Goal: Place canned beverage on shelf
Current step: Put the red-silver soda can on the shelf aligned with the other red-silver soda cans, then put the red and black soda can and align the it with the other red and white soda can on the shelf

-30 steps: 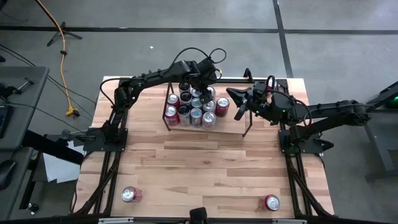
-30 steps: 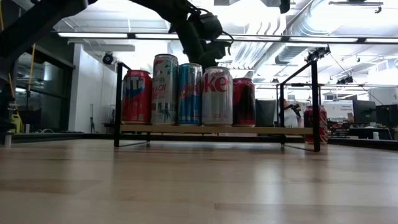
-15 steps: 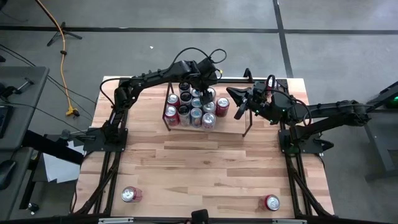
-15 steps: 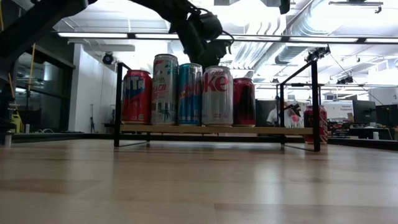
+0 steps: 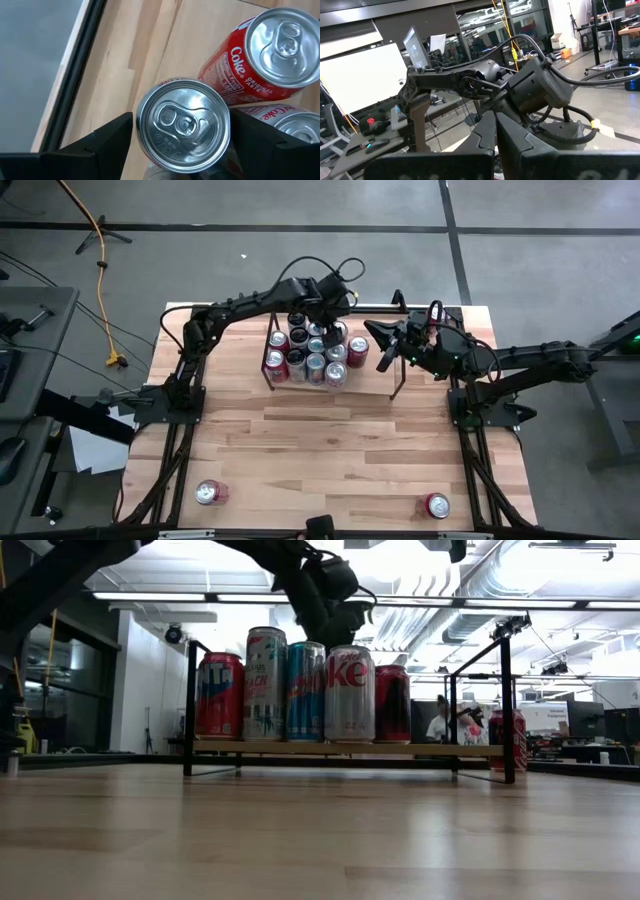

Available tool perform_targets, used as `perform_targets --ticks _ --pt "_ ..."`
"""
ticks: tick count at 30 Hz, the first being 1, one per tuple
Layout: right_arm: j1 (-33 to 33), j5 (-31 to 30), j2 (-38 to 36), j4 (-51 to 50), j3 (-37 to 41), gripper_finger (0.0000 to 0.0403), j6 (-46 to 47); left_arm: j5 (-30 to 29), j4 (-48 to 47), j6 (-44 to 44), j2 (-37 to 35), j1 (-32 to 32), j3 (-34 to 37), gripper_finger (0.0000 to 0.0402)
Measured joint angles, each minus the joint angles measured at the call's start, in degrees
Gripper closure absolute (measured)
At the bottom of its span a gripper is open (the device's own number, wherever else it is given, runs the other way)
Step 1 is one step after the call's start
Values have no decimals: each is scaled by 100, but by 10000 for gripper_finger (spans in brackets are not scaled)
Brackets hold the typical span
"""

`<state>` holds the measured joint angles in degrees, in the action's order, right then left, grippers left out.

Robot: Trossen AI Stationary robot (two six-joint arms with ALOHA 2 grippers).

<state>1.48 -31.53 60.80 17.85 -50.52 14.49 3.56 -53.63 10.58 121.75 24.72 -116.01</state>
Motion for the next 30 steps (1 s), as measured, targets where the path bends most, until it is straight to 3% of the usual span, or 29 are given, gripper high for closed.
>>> perform_targets --ticks 7,18,20,24,27,30 --pt "0 0 0 -3 0 402 -50 -246 -38 -1 -48 -47 -118 126" --pt "0 0 0 -28 -2 402 -60 -233 -400 217 -99 -34 -1124 126" --pt "0 0 0 -26 -2 402 -122 -103 -604 136 -233 -22 -1211 126" --pt "0 0 0 -24 -2 402 -164 744 -865 -394 -684 80 -1215 126" --pt "0 38 0 -50 -2 402 -156 1103 -664 -732 -1231 98 -822 126" --pt "0 198 -4 -214 -4 402 -170 1108 20 -1015 -2048 -33 44 126"
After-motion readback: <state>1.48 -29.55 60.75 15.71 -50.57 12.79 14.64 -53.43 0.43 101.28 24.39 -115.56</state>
